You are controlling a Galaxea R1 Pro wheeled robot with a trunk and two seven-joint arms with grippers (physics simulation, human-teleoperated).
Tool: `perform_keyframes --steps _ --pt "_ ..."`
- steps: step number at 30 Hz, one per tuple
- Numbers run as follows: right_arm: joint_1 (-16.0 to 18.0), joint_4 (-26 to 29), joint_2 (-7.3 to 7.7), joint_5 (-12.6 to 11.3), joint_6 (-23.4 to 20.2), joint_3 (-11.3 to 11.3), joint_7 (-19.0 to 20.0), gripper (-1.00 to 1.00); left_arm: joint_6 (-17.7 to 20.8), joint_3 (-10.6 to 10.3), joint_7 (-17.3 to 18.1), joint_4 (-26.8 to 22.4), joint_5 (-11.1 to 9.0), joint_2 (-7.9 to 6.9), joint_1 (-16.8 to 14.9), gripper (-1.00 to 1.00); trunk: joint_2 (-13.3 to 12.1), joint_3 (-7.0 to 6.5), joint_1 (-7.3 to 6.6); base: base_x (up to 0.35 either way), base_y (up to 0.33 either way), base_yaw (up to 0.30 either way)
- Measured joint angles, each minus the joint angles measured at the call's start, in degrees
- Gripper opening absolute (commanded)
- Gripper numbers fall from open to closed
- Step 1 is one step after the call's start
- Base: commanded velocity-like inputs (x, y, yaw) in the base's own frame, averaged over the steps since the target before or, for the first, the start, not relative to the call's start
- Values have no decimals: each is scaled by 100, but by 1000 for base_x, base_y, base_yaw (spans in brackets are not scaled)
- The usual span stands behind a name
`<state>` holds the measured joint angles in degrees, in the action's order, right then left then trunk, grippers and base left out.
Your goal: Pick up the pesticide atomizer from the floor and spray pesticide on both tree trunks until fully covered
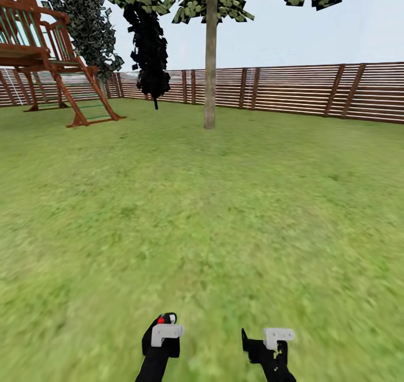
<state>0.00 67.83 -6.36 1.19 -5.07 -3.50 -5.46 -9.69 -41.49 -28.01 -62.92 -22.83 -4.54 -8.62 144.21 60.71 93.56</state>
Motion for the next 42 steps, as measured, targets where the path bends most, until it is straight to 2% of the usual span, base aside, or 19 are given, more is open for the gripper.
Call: perform_keyframes --steps 42 --pt "0 12 2 0 0 0 0 100 8 -4 -3 104 9 13 -9 -100 0 -1 0 335 0 -15"
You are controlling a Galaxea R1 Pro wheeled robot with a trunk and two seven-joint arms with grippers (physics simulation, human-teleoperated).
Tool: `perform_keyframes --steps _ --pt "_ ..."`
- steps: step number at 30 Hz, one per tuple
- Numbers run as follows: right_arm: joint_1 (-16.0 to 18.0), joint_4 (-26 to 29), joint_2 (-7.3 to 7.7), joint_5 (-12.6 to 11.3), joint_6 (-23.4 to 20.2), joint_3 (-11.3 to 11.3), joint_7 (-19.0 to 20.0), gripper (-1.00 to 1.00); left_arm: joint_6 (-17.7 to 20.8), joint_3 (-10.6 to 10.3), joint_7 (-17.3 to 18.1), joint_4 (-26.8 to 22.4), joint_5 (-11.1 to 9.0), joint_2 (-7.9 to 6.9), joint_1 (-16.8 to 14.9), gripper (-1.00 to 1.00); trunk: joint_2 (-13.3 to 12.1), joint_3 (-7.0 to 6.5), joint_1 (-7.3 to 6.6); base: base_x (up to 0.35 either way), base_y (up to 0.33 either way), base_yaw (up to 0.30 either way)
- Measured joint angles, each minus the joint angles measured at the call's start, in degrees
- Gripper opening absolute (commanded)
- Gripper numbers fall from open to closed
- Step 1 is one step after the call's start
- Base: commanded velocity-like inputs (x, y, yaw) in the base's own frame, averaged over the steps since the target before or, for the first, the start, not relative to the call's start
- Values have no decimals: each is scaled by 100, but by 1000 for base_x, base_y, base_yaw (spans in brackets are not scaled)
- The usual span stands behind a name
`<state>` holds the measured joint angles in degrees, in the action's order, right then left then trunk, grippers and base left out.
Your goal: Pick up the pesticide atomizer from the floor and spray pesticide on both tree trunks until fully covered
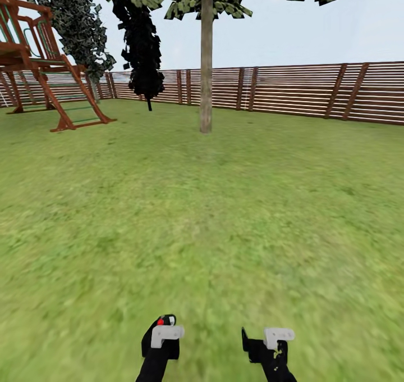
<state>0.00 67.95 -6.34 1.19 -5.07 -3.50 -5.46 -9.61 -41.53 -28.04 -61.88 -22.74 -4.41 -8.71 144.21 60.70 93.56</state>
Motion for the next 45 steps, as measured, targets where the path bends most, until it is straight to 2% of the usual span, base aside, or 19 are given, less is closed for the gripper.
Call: perform_keyframes --steps 45 --pt "0 -4 0 0 0 0 0 100 -5 0 -1 21 0 0 0 -100 0 0 0 335 0 -15"
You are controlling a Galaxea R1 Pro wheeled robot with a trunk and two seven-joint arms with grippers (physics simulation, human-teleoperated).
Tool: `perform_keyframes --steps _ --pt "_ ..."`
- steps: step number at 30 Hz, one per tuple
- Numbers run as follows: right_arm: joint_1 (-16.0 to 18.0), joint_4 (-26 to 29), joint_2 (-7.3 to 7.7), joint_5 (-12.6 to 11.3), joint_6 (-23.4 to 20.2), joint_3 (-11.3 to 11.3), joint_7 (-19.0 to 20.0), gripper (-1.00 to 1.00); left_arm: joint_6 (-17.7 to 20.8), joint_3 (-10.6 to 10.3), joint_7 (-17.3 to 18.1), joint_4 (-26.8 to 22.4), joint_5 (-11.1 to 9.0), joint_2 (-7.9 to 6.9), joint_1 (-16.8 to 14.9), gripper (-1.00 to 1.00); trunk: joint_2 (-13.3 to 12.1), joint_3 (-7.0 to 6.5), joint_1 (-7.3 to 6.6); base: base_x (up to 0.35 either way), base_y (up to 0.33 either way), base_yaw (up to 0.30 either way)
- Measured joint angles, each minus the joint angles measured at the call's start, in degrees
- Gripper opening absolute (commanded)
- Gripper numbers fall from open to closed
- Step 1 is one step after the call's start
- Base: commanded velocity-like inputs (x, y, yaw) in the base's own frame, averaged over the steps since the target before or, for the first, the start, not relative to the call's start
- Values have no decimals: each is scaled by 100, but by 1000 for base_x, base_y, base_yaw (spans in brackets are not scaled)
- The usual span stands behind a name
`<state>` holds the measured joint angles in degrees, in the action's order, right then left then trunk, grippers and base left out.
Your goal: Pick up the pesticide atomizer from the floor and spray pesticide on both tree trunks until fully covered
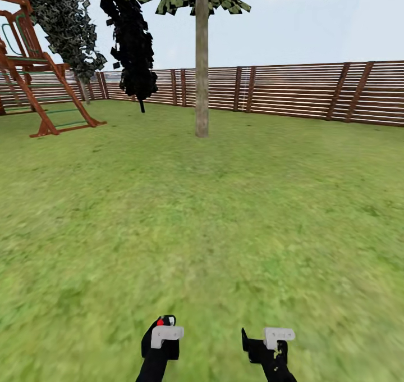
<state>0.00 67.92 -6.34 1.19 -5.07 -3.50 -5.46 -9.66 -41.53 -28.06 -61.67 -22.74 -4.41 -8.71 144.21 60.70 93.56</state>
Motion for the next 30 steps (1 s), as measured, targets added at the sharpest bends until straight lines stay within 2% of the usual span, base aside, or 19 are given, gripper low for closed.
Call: perform_keyframes --steps 30 --pt "0 0 0 0 0 0 0 100 3 0 -7 9 0 0 0 -100 0 0 0 335 0 0"
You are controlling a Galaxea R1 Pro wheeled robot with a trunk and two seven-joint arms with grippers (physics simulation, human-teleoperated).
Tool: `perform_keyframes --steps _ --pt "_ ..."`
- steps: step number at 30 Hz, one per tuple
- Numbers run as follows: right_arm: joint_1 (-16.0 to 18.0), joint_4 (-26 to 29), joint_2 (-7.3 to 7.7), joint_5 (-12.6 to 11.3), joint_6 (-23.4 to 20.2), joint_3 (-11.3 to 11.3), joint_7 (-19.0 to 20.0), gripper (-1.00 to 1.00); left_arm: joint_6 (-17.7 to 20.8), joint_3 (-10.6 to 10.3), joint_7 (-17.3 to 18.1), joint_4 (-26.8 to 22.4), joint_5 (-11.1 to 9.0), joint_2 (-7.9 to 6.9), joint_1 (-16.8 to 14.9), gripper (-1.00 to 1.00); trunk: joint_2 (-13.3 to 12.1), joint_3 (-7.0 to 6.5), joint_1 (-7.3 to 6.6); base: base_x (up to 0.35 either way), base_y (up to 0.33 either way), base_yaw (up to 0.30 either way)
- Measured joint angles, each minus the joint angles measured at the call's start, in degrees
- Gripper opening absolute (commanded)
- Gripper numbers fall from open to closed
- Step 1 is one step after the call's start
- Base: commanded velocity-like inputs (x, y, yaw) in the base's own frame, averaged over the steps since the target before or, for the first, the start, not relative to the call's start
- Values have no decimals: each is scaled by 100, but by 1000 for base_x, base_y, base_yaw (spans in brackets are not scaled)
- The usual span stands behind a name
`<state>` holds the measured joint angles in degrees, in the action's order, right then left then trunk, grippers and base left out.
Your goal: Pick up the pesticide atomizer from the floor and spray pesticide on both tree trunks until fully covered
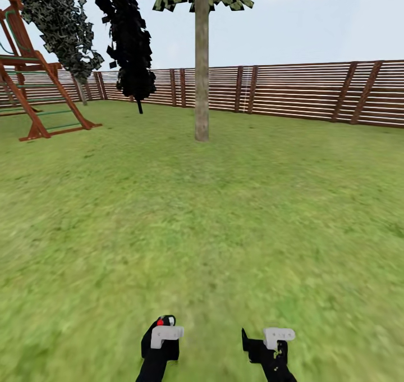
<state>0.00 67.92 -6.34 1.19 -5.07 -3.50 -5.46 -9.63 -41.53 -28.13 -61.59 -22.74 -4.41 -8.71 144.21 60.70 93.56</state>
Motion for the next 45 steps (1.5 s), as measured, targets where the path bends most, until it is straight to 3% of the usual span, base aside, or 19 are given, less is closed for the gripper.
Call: perform_keyframes --steps 45 --pt "0 0 0 0 0 0 0 100 0 0 0 11 0 0 0 -100 0 -26 0 335 0 0"
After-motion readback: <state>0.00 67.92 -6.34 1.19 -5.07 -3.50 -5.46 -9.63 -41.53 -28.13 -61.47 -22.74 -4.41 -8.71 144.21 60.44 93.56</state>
